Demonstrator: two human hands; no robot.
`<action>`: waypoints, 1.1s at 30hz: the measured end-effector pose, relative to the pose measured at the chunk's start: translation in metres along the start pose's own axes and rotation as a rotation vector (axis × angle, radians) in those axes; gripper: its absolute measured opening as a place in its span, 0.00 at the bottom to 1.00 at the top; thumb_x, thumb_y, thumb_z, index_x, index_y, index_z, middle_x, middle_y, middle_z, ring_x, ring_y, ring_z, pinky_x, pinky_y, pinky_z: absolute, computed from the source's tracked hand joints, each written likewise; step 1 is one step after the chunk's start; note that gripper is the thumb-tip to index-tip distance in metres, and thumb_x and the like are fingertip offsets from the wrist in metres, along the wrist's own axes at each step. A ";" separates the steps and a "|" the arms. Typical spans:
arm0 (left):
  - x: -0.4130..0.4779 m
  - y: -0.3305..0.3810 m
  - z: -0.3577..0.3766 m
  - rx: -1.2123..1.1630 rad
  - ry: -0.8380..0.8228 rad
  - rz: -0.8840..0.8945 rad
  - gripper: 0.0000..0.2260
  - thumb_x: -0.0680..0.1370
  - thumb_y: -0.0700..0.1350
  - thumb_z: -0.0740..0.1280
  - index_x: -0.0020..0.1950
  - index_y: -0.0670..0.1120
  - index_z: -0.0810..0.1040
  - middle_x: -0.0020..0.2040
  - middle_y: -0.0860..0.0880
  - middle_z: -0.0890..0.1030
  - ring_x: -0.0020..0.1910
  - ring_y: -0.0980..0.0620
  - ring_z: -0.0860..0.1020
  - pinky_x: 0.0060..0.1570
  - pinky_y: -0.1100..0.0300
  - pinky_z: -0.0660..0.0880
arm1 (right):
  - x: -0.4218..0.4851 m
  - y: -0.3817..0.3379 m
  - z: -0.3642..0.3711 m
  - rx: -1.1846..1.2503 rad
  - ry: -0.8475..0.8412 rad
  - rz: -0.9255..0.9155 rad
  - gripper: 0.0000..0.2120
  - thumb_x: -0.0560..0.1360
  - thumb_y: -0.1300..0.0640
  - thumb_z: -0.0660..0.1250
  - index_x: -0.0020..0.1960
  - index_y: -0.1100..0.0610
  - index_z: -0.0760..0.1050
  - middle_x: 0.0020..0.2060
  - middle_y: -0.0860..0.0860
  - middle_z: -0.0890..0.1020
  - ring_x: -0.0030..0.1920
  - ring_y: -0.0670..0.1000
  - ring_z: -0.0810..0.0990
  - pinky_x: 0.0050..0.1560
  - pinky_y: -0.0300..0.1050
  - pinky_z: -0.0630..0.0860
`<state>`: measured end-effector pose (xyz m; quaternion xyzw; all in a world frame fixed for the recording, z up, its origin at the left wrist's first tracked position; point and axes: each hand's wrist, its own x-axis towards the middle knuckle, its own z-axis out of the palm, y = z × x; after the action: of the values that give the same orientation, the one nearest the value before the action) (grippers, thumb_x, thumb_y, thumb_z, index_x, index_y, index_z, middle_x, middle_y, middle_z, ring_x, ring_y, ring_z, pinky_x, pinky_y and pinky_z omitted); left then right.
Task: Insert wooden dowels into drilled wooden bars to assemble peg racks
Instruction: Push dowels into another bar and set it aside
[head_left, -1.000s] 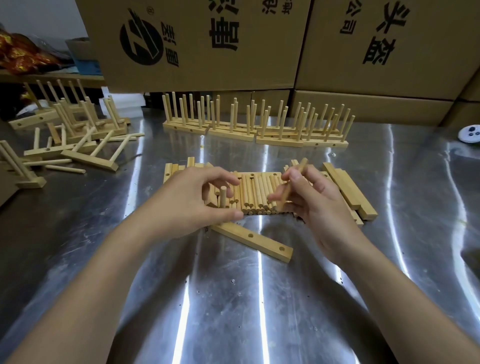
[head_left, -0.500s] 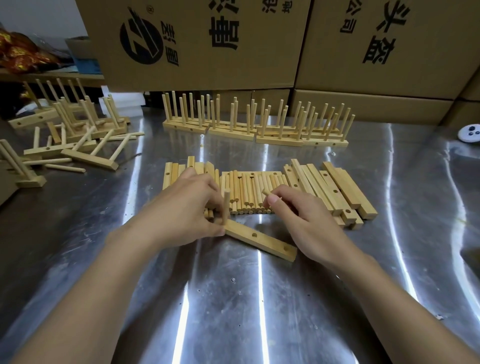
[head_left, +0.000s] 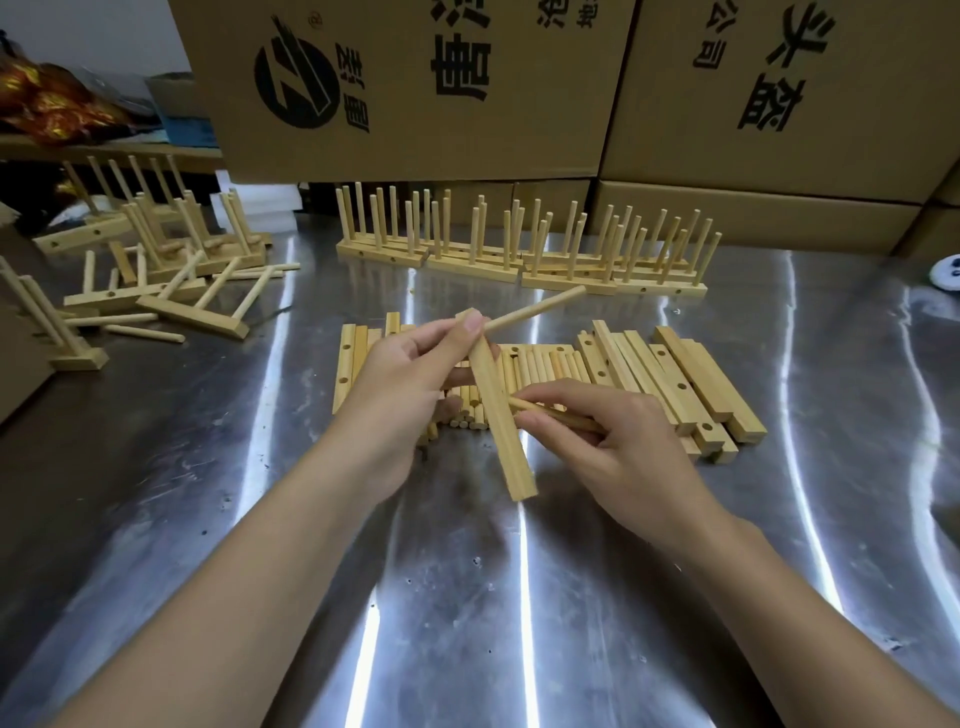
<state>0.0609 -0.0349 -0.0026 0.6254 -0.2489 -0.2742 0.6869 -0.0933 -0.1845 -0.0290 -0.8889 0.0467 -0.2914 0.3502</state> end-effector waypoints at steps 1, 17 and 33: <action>-0.001 -0.002 0.003 -0.069 -0.004 -0.020 0.14 0.82 0.59 0.70 0.56 0.52 0.88 0.50 0.53 0.88 0.46 0.55 0.85 0.44 0.58 0.77 | -0.001 -0.003 0.001 0.001 0.002 -0.022 0.08 0.84 0.47 0.69 0.61 0.44 0.85 0.48 0.34 0.86 0.46 0.41 0.85 0.44 0.29 0.74; -0.003 -0.011 0.020 -0.470 -0.247 -0.146 0.19 0.80 0.59 0.70 0.62 0.47 0.87 0.44 0.51 0.80 0.42 0.55 0.80 0.41 0.62 0.79 | -0.012 -0.025 0.009 -0.067 0.204 -0.210 0.06 0.79 0.54 0.78 0.55 0.53 0.88 0.43 0.40 0.87 0.39 0.39 0.84 0.38 0.29 0.75; -0.007 -0.013 0.024 -0.328 -0.197 -0.052 0.19 0.83 0.60 0.67 0.62 0.48 0.87 0.44 0.50 0.77 0.45 0.54 0.78 0.54 0.52 0.76 | -0.011 -0.029 0.007 -0.111 0.105 -0.215 0.04 0.78 0.57 0.78 0.52 0.57 0.87 0.37 0.27 0.73 0.37 0.27 0.77 0.40 0.20 0.67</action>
<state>0.0389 -0.0483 -0.0138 0.4814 -0.2506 -0.3885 0.7447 -0.1018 -0.1551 -0.0197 -0.8904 -0.0145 -0.3704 0.2643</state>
